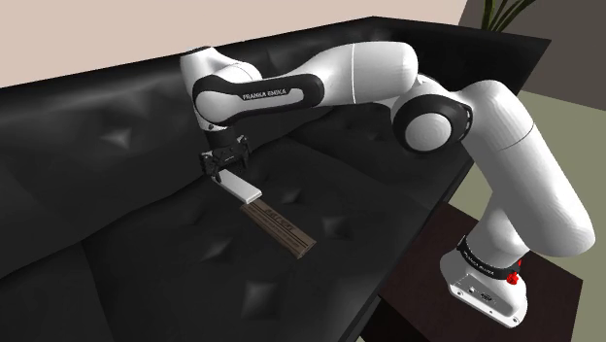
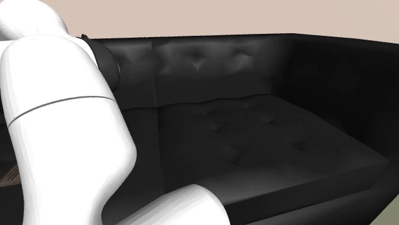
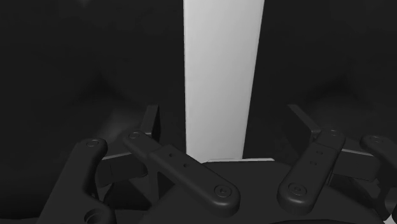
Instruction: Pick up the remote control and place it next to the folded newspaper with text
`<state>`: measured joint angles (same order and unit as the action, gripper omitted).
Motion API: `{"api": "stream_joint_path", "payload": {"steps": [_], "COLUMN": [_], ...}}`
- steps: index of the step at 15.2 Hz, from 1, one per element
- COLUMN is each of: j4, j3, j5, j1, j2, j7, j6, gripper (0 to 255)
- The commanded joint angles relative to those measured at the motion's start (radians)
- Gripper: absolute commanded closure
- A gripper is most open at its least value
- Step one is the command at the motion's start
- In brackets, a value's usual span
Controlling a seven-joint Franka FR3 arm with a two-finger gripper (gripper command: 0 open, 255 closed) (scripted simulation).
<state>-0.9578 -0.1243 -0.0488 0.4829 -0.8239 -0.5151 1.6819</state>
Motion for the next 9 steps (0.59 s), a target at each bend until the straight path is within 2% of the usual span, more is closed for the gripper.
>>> {"api": "stream_joint_path", "payload": {"steps": [1,2,9], "j4": [0.105,0.164,0.164], "j3": [0.001,0.002,0.002], "j5": [-0.001,-0.002,-0.002], "j1": [0.006,0.009,0.009], "j2": [-0.024,-0.043,-0.043], "j7": [0.0,0.001,0.001], "j6": [-0.082,-0.122,-0.122], "gripper": [0,0,0]}}
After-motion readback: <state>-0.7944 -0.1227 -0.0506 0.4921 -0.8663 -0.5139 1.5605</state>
